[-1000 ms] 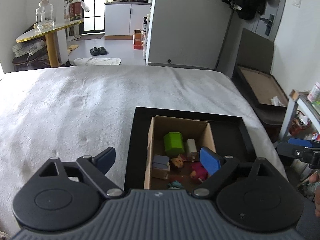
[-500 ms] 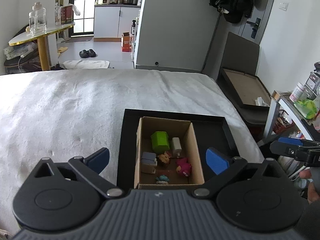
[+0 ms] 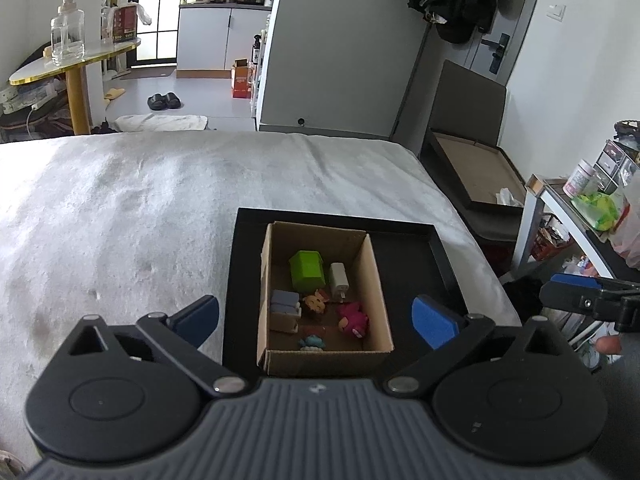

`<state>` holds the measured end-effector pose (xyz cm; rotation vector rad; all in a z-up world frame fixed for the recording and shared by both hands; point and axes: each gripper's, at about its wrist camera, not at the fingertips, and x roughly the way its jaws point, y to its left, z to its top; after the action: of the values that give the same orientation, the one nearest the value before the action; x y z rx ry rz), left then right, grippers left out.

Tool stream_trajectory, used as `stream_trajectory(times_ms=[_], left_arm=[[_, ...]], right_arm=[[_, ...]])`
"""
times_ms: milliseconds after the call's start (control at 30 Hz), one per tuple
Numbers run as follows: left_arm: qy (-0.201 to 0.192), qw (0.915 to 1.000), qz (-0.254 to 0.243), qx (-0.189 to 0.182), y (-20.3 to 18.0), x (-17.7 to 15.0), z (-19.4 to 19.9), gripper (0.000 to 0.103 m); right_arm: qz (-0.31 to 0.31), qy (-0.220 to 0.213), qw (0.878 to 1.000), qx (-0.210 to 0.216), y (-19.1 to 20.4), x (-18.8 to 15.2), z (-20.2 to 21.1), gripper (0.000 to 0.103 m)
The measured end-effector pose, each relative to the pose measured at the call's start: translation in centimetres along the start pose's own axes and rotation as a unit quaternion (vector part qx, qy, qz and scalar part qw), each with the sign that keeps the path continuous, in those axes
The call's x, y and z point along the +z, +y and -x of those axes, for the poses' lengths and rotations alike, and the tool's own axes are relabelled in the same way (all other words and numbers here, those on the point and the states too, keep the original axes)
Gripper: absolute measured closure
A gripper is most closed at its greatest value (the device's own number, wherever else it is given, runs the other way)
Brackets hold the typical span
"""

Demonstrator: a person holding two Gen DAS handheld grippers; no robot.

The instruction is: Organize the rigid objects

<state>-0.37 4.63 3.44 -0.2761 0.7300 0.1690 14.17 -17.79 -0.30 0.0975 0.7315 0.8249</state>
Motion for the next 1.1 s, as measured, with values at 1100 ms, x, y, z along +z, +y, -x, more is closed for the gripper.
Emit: stream_trajectory(times_ms=[1100], left_arm=[[0.005, 0.9992, -0.018, -0.034, -2.6, -0.8, 1.5, 0.001]], right_arm=[[0.003, 0.016, 1.000, 0.009, 2.1, -1.1, 1.7, 0.000]])
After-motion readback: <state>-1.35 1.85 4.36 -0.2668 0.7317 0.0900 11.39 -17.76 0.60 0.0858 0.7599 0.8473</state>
